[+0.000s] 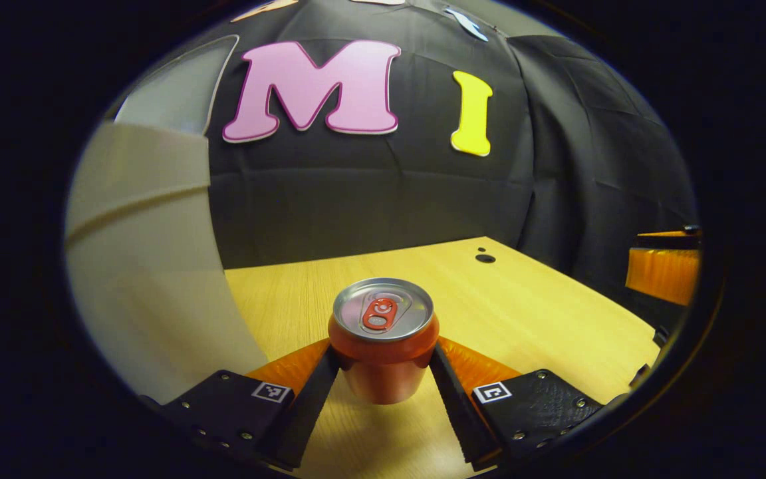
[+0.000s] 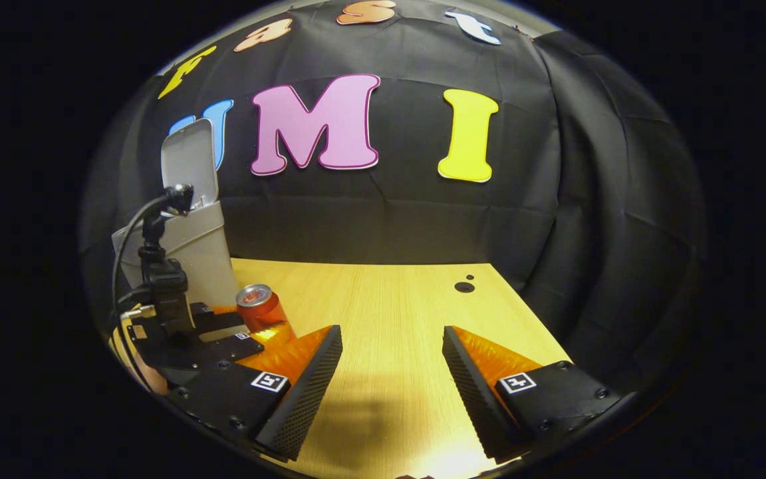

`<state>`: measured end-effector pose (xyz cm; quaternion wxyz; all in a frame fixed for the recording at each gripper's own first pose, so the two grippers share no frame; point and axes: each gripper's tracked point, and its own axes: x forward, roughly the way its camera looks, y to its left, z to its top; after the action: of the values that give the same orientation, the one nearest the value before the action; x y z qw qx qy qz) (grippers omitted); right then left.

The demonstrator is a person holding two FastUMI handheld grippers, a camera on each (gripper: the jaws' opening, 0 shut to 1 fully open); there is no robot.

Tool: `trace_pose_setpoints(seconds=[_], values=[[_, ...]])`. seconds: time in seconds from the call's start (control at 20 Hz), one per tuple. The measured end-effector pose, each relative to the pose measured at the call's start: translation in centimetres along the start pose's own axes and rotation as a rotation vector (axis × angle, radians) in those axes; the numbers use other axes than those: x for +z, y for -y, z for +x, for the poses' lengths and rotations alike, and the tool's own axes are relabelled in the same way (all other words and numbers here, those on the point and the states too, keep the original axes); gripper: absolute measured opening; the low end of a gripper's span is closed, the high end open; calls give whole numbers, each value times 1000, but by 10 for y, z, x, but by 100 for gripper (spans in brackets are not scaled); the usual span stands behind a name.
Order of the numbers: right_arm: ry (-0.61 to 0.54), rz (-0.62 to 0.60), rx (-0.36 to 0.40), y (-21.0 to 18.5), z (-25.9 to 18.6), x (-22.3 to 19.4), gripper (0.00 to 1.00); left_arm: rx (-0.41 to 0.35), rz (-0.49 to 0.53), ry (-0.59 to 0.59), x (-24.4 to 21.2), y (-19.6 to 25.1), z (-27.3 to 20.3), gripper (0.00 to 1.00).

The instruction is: Press the lid of the desktop garbage bin to open it, pick up the crumpled paper on the desktop and throw it into the bin, then pick up the pop can on the desktop and drop it into the bin, and finally close the garbage bin lid.

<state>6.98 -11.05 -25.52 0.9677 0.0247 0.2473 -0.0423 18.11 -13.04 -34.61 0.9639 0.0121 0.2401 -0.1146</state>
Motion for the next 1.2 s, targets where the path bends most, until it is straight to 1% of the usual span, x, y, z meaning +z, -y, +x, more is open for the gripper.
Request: trace_pose_setpoints(seconds=[0.2, 0.4, 0.65, 0.8, 0.95, 1.05, 1.1, 1.2], values=[[35, -7, -13, 3, -15, 28, 99, -24, -1, 46, 47, 9, -28, 84], [54, -10, -23, 4, -36, 48, 99, -41, 6, 85, 85, 16, -53, 84], [63, -24, -25, -2, -66, 64, 98, -33, 0, 153, 138, 8, -90, 84], [59, -14, -15, -11, -81, 65, 98, 5, 18, 199, 171, -15, -112, 84], [61, -16, 2, -24, -89, 67, 98, 50, 13, 242, 198, -45, -129, 84], [66, -20, 10, -31, -95, 69, 98, 92, 19, 267, 212, -70, -139, 84], [72, -18, 14, -35, -97, 72, 98, 111, 21, 272, 216, -83, -144, 86], [81, -9, 19, -40, -102, 76, 98, 152, 23, 280, 222, -110, -151, 84]])
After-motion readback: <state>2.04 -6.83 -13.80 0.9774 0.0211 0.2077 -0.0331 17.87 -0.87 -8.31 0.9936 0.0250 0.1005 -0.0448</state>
